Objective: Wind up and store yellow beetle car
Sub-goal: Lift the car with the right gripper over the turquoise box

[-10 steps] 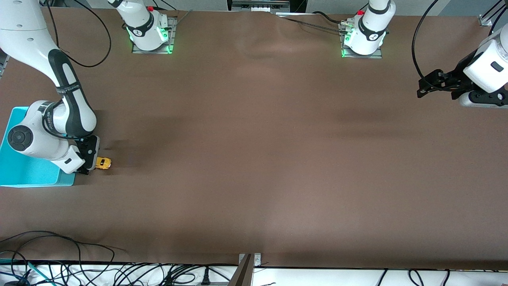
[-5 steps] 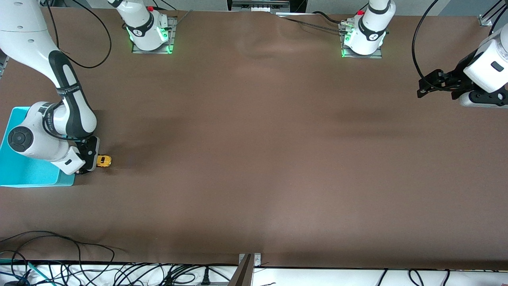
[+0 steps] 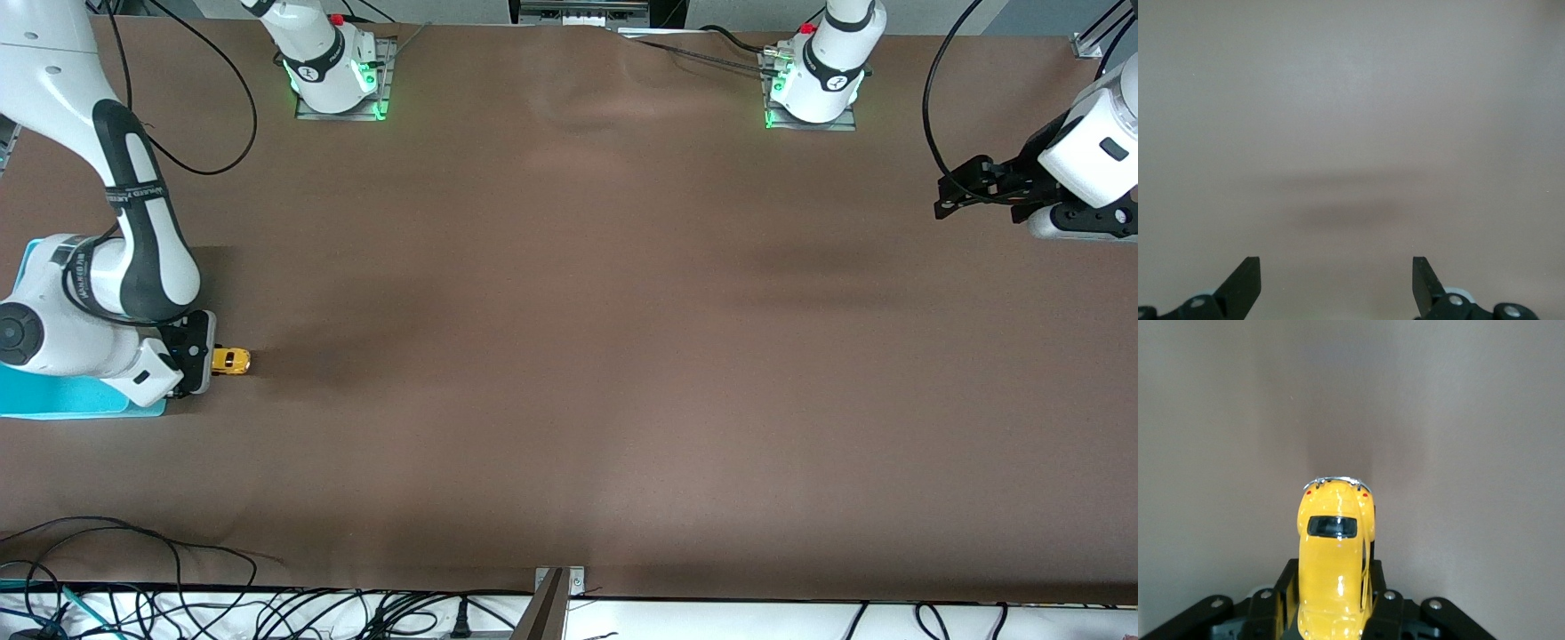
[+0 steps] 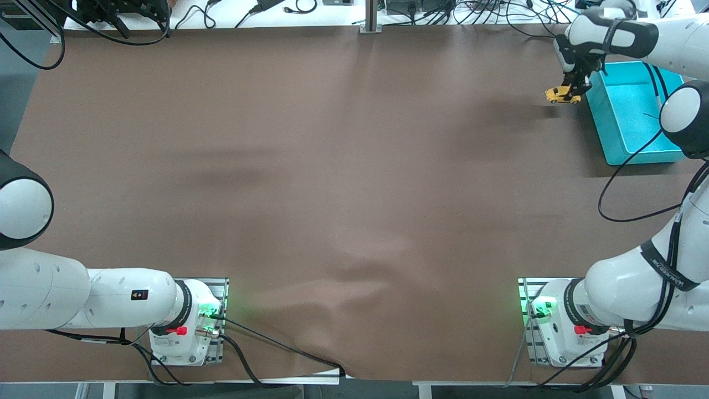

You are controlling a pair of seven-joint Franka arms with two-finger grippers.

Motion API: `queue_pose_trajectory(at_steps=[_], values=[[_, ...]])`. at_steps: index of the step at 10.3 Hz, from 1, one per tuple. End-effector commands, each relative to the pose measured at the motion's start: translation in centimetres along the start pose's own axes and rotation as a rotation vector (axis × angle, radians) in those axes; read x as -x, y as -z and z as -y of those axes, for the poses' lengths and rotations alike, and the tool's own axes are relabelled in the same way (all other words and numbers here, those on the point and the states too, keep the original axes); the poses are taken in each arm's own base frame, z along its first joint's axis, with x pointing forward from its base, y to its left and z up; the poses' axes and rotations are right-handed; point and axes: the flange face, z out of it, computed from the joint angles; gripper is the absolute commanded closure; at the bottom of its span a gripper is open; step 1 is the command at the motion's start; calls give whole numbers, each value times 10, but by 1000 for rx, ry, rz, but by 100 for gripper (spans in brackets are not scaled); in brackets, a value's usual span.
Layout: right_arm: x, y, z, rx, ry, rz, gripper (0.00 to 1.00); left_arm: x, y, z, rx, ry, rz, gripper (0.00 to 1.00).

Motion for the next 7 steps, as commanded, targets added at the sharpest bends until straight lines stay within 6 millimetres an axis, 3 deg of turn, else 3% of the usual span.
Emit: queue_pose_trajectory(at_steps=[1, 4, 7], values=[[5, 42, 0, -62, -23, 5, 100, -2, 6, -2, 13, 6, 4, 0], [50, 63, 14, -110, -22, 96, 100, -2, 6, -2, 13, 6, 6, 0], [98, 63, 24, -131, 73, 119, 100, -2, 6, -3, 13, 3, 4, 0]])
